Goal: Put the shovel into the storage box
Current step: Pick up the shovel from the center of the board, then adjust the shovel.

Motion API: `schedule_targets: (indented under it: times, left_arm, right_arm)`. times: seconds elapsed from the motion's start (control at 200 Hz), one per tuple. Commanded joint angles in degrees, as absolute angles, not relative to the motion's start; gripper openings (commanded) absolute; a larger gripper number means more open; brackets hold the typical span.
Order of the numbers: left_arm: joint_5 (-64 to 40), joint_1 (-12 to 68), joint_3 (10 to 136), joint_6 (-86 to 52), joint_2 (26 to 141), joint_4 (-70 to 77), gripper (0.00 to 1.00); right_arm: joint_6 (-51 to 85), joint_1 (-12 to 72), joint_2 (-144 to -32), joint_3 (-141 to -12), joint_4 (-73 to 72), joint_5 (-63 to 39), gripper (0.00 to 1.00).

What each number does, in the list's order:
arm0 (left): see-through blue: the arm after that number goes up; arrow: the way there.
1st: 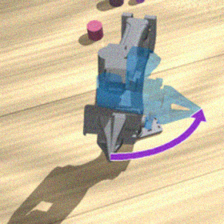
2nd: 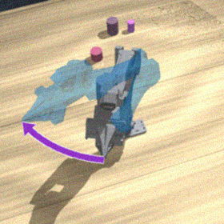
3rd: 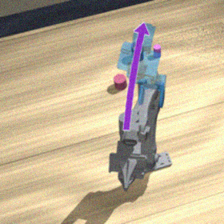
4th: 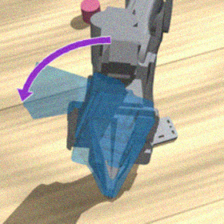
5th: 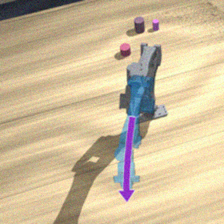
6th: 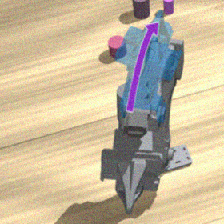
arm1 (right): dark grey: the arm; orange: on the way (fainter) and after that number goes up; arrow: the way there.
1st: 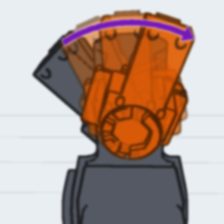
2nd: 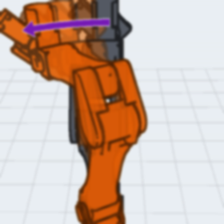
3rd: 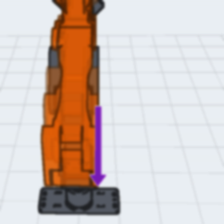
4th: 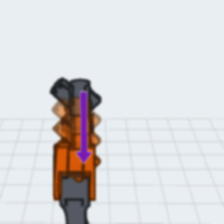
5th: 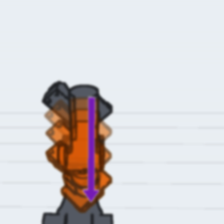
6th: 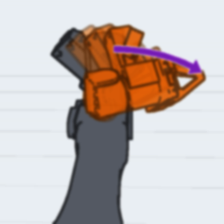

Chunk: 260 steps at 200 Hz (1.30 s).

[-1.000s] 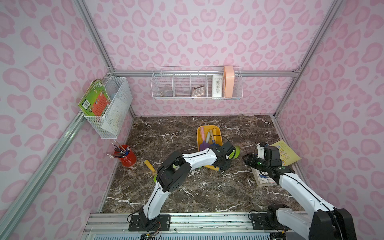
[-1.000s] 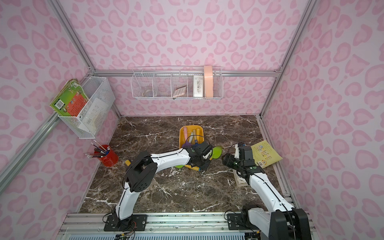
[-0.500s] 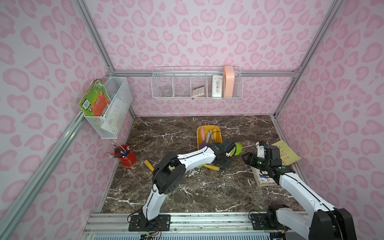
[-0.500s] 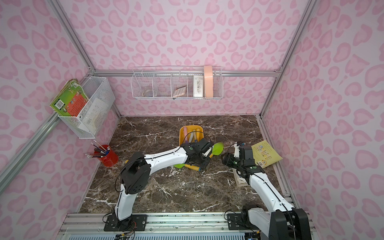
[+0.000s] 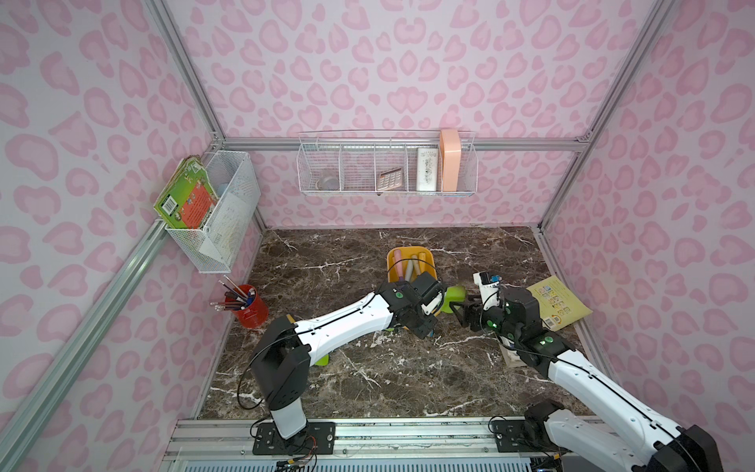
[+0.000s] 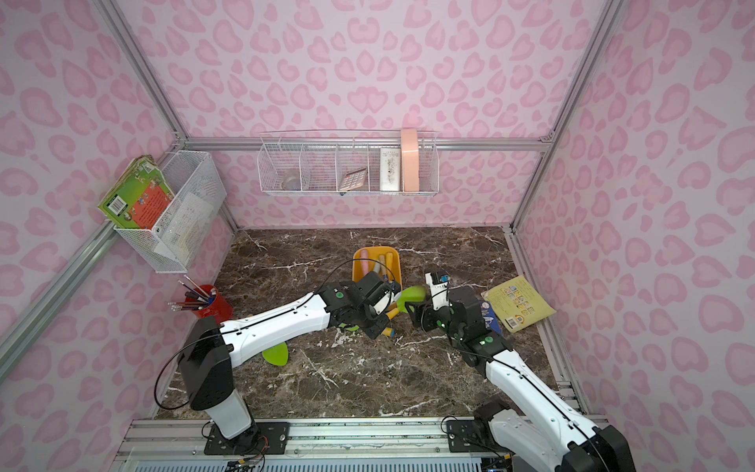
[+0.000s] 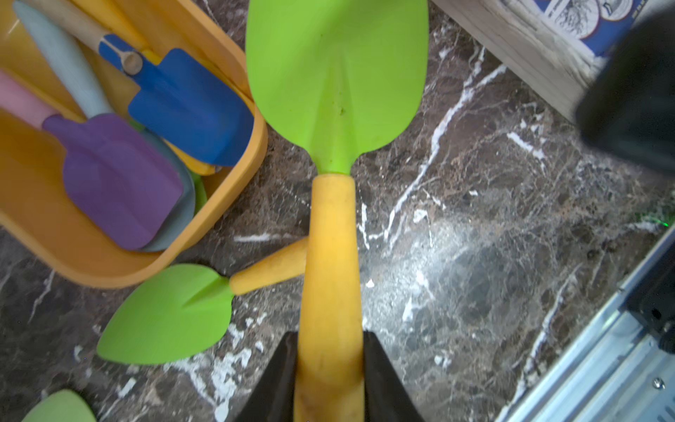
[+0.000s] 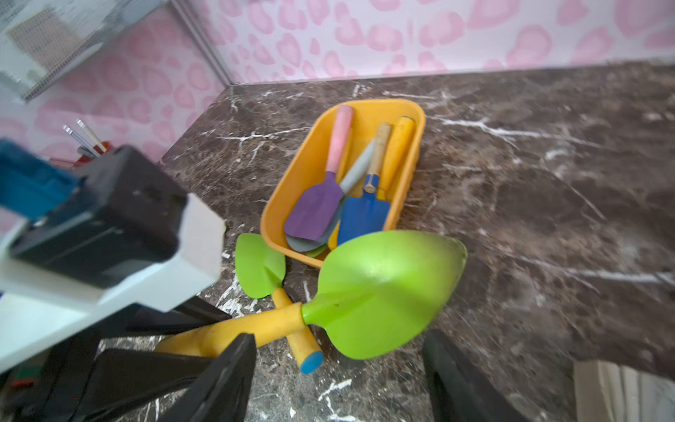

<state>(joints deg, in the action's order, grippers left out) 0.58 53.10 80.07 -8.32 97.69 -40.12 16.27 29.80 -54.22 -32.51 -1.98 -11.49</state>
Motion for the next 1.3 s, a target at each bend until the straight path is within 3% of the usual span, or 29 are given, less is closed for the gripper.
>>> schedule_targets:
  times: [0.0,0.185,0.36,0.46,0.565,0.666,0.876,1.066,1.211,1.296]
  left_arm:
    - [0.84,52.82,77.86,-5.39,92.74,-45.52,0.13]
    - [-0.27,52.22,73.05,-5.00,82.51,-47.93,0.13]
    - [0.42,51.51,71.61,-3.98,76.39,-51.44,0.13]
    - [2.33,51.33,71.40,-3.68,74.54,-53.28,0.13]
    - [2.29,51.33,70.16,-3.42,72.56,-53.22,0.13]
    - [0.88,51.34,69.30,-2.73,71.14,-52.84,0.13]
    - [-2.04,51.35,69.08,-0.53,70.74,-52.69,0.13]
    - [-2.80,51.42,69.52,0.13,71.21,-52.64,0.13]
    - [-2.90,51.43,69.70,0.79,70.51,-52.53,0.13]
    - [-3.61,51.42,69.61,1.37,69.84,-51.98,0.13]
  right_arm:
    - [6.55,33.01,-52.83,-31.17,-8.13,-9.09,0.73]
    - [3.38,33.49,-48.43,-27.36,-13.02,-11.49,0.71]
    - [-0.42,36.10,-52.40,-31.97,-8.82,-11.78,0.71]
    - [6.17,35.44,-54.39,-35.38,-8.11,-11.52,0.72]
    - [17.69,28.80,-54.95,-35.57,-12.97,-23.78,0.74]
    - [21.66,25.08,-57.68,-38.32,-10.14,-29.14,0.74]
    - [27.46,19.47,-67.08,-44.04,-6.30,-51.64,0.65]
    - [31.30,20.45,-68.93,-41.77,-10.19,-58.88,0.57]
    - [28.81,23.04,-70.25,-42.02,-6.90,-58.60,0.53]
    - [30.46,23.46,-71.30,-41.24,-8.67,-59.62,0.47]
